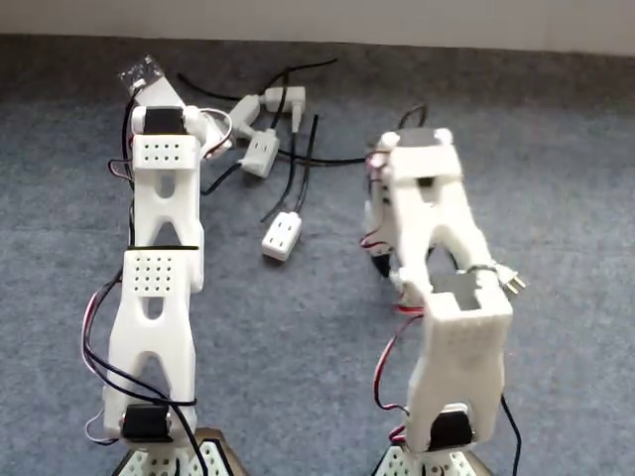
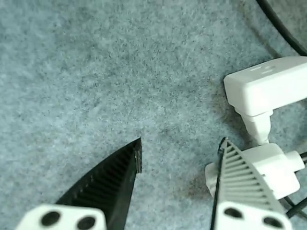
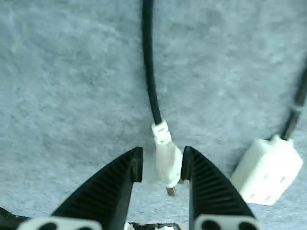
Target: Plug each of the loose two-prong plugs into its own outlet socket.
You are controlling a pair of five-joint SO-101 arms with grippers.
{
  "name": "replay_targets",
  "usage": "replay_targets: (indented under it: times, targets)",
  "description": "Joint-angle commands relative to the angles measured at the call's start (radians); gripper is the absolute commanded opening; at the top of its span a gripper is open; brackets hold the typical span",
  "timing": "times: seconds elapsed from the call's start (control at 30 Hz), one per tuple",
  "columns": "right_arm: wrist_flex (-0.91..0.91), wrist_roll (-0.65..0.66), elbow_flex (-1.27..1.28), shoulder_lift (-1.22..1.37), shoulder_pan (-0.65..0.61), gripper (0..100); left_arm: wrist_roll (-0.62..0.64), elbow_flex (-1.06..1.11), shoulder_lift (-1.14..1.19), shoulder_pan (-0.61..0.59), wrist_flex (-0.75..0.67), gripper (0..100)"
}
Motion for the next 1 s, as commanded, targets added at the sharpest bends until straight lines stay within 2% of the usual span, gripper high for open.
replay_targets:
  times: [0.0, 0.17, 0.37, 0.43, 0.57, 0.8, 0.97]
  targets:
    - [0.036, -0.08, -0.001, 0.059, -0.073, 14.0, 0.002, -0.031, -0.005, -0.004, -0.011, 26]
    - [0.038, -0.038, -0.019, 0.12, -0.105, 14.1, 0.002, -0.031, -0.005, -0.004, -0.014, 26]
    - [0.042, 0.101, -0.134, 0.004, -0.107, 14.9, 0.002, -0.031, -0.005, -0.002, -0.015, 26]
    - [0.042, 0.124, -0.142, -0.033, -0.11, 18.8, 0.005, -0.031, -0.005, -0.002, -0.017, 26]
    - [0.042, 0.13, -0.061, -0.044, -0.107, 26.7, 0.008, -0.031, -0.005, -0.001, -0.017, 26]
    - [0.038, 0.13, 0.127, -0.044, -0.105, 26.7, 0.005, -0.031, -0.005, 0.01, -0.011, 26]
    - [0.015, 0.129, 0.159, -0.042, -0.104, 26.7, 0.005, -0.031, -0.005, 0.007, -0.009, 26]
